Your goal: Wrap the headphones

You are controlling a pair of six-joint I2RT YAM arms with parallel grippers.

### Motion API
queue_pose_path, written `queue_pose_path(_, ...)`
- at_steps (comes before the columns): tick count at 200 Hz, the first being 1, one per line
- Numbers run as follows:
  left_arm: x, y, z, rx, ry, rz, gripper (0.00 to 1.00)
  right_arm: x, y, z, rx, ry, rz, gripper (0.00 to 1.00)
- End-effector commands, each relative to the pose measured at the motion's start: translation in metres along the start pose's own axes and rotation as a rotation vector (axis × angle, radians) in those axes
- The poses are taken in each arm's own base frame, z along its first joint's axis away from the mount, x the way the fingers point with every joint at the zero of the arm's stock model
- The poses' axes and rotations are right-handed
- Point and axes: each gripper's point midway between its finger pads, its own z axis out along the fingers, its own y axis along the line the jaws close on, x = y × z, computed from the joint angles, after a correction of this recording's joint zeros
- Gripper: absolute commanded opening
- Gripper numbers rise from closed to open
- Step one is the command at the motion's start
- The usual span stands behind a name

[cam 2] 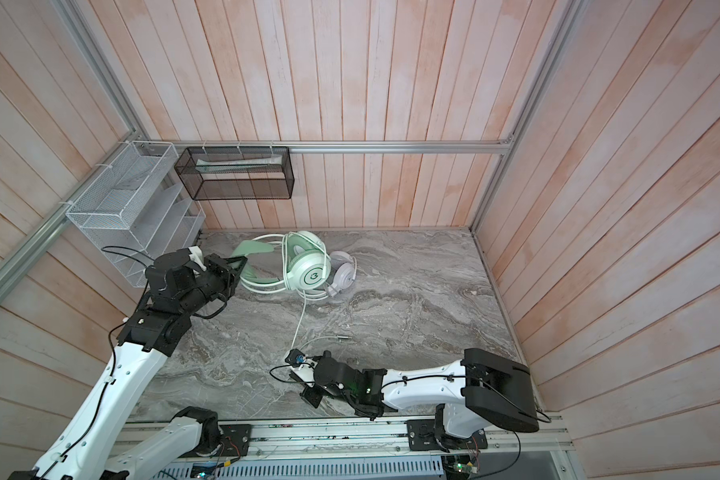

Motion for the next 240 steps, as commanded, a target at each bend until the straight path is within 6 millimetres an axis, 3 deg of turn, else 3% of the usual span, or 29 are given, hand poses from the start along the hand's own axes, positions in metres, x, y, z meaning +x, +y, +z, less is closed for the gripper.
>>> queue_pose_path(1, -0.013, -0.036, -0.012, 0.152, -0.059, -0.054, 0.00, -0.001, 0.021, 0.005, -0.087, -0.003, 0.011, 0.00)
queue_pose_path(34, -0.015, -0.043, -0.013, 0.186, -0.049, -0.093, 0.00, 0.024, 0.020, 0.006, -0.092, 0.002, 0.065, 0.00)
queue_pose_path(62, -0.022, -0.044, -0.015, 0.179, -0.087, -0.091, 0.00, 0.021, 0.056, 0.013, -0.155, 0.018, 0.028, 0.00)
queue_pose_path(90, -0.029, -0.018, -0.009, 0.093, -0.142, -0.078, 0.00, 0.000, 0.093, 0.009, -0.180, 0.027, -0.069, 0.00)
queue_pose_path(136, -0.026, 0.027, 0.009, 0.003, -0.161, -0.049, 0.00, -0.053, 0.133, -0.023, -0.227, -0.013, -0.186, 0.00)
queue_pose_path(172, -0.004, 0.050, 0.022, -0.035, -0.110, 0.016, 0.00, -0.076, 0.108, -0.042, -0.147, -0.045, -0.237, 0.00)
queue_pose_path(218, 0.030, 0.037, 0.028, -0.002, -0.014, 0.259, 0.00, -0.108, 0.064, -0.068, -0.100, -0.037, -0.254, 0.00)
queue_pose_path(240, 0.045, 0.044, 0.030, -0.007, 0.054, 0.335, 0.00, -0.127, 0.039, -0.087, -0.054, -0.036, -0.272, 0.00)
